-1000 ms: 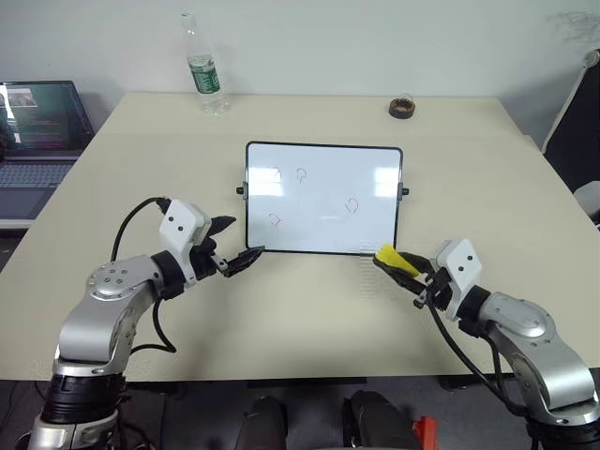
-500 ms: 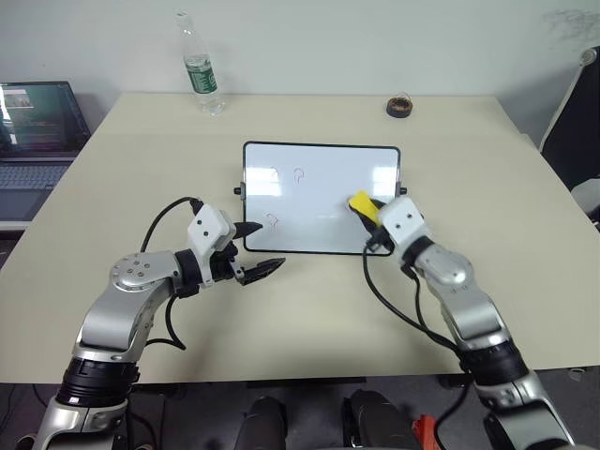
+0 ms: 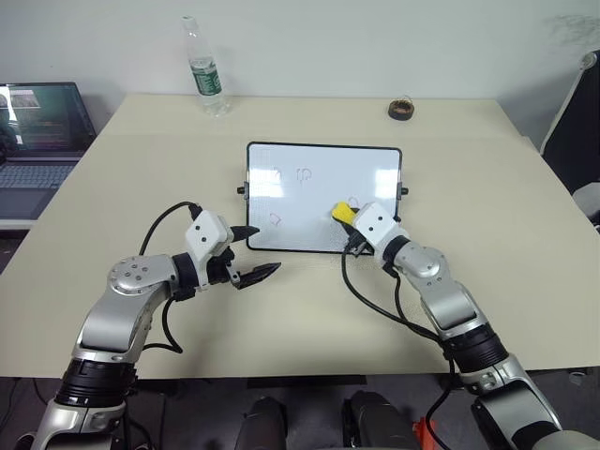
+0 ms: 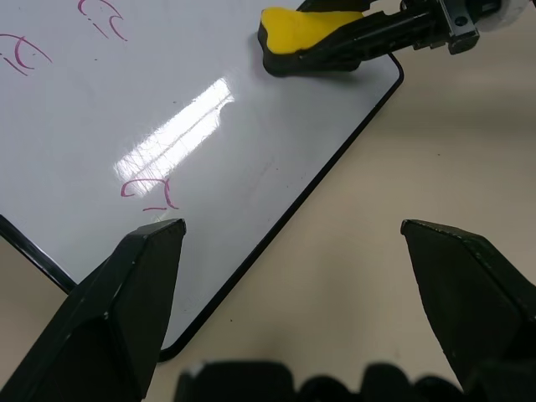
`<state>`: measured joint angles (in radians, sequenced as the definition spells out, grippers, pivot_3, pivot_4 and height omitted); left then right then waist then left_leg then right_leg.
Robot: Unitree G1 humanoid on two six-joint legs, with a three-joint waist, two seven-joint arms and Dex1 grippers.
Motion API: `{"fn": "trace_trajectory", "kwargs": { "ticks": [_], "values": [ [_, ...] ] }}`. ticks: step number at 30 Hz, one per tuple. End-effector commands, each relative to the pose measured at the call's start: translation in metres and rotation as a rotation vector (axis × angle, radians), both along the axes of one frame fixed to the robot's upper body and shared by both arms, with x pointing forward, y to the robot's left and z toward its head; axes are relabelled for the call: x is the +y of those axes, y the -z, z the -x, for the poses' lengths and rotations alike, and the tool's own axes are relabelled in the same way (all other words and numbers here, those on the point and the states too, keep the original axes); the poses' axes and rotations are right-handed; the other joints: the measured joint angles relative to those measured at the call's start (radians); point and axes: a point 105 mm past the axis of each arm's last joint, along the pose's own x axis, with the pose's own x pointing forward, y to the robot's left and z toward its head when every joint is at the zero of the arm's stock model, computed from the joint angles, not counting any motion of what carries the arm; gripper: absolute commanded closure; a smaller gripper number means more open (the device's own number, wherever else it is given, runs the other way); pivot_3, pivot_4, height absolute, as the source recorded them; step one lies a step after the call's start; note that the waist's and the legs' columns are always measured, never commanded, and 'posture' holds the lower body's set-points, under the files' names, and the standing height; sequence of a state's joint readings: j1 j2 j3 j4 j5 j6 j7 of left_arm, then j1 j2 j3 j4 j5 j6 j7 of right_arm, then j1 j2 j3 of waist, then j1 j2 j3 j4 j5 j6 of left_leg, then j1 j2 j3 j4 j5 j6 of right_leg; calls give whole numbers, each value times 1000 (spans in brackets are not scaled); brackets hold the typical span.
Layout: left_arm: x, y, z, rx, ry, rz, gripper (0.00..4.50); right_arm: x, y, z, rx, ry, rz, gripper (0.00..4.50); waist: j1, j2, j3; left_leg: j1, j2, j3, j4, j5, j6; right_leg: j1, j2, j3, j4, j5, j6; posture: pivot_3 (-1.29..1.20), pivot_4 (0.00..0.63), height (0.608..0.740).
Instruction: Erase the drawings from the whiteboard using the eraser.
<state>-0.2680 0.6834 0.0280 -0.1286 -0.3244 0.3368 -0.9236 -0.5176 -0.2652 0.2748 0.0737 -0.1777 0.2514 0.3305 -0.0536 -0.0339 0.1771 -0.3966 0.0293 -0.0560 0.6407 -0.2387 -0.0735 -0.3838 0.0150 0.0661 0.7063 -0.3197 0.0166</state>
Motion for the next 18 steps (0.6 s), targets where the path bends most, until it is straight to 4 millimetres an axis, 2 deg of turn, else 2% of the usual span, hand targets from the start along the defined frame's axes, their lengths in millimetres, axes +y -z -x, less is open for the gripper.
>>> {"fn": "trace_trajectory", "kwargs": {
  "ticks": [1, 4, 8, 10, 12, 16, 18],
  "values": [
    [0, -9, 1, -43, 3, -3, 0, -31, -3, -17, 10, 150, 8, 3461, 2, 0, 0, 0, 0, 0, 2, 0, 0, 0, 0, 0, 2, 0, 0, 0, 150, 740],
    [-1, -10, 2, -43, 5, 1, 0, -28, 9, -13, 74, 124, 36, 3461, 2, 0, 0, 1, 0, 0, 4, 0, 0, 1, 0, 0, 4, 0, 0, 0, 150, 740],
    [-2, -11, 3, -45, 9, 5, 0, -19, 31, 2, 183, 35, 111, 3461, 3, 0, 0, 2, 0, 0, 4, 0, 0, 1, 0, 0, 5, 0, 0, 0, 150, 740],
    [-2, -12, 3, -45, 9, 6, 0, -16, 35, 7, 216, 0, 128, 3461, 0, -1, 0, 2, 0, 0, 4, 0, 0, 2, 0, 1, 5, 0, 0, 0, 150, 740],
    [-3, -13, 3, -46, 10, 7, 0, -16, 25, 5, 183, 16, 104, 3461, -1, -1, 0, 4, 0, 0, 4, 0, 0, 3, 1, 1, 5, 0, 0, 0, 150, 740],
    [-4, -13, 3, -45, 10, 8, 0, -27, -11, -15, 32, 151, 23, 3461, -4, 0, 0, 6, 0, 0, 3, 0, 0, 5, 1, 1, 5, 0, 0, 0, 150, 740],
    [-4, -13, 3, -44, 10, 9, 0, -34, -23, -22, -13, 201, -4, 3461, -4, 0, 0, 6, 0, 1, 3, 0, 0, 5, 1, 2, 5, 0, 0, 0, 150, 740]
  ]
}}
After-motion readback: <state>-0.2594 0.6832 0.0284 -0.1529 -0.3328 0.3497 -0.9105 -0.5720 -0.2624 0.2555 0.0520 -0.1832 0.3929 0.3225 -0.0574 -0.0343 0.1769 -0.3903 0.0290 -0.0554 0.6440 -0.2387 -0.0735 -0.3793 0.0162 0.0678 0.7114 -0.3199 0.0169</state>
